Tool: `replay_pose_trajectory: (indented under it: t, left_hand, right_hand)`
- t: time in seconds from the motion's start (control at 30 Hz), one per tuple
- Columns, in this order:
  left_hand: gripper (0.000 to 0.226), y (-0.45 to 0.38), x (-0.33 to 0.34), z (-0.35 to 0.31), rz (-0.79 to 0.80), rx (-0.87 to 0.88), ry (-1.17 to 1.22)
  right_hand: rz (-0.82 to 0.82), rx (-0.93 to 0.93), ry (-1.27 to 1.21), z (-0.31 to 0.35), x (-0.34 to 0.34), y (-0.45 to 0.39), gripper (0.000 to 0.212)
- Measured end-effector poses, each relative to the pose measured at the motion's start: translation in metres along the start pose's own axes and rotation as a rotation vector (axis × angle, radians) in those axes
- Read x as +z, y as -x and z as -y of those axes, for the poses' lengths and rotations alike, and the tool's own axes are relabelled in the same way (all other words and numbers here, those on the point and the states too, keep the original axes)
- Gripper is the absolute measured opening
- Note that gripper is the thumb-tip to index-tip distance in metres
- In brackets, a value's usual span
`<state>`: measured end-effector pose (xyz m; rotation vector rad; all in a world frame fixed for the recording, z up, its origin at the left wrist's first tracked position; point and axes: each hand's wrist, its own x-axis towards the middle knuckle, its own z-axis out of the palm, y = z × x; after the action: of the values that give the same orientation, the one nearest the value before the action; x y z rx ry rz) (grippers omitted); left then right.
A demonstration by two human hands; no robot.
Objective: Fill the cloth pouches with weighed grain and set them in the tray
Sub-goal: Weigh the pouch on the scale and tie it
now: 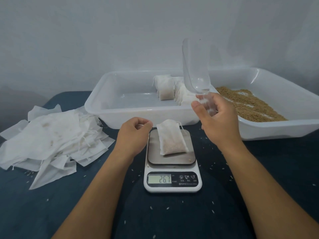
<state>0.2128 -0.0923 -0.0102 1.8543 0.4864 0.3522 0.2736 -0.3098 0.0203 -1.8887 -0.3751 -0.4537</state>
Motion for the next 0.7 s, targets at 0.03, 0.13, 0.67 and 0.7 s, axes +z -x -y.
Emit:
replay_pose_trajectory:
  t: [0.03, 0.13, 0.67, 0.7]
  left_hand:
    - [0.008, 0.0, 0.0, 0.0, 0.003, 0.0, -0.004]
    - [0.006, 0.001, 0.001, 0.0, 0.017, 0.014, -0.011]
    - [0.016, 0.015, 0.005, -0.004, 0.131, 0.149, -0.201]
    - [0.016, 0.016, 0.006, -0.004, 0.127, 0.15, -0.181]
  right_hand:
    - [0.004, -0.001, 0.002, 0.0, 0.0, 0.0, 0.033]
    - [0.047, 0.017, 0.027, -0.004, 0.0, -0.001, 0.02]
    - [0.27, -0.114, 0.308, -0.005, 0.012, 0.009, 0.035]
    - [0.249, -0.118, 0.266, -0.005, 0.011, 0.008, 0.039]
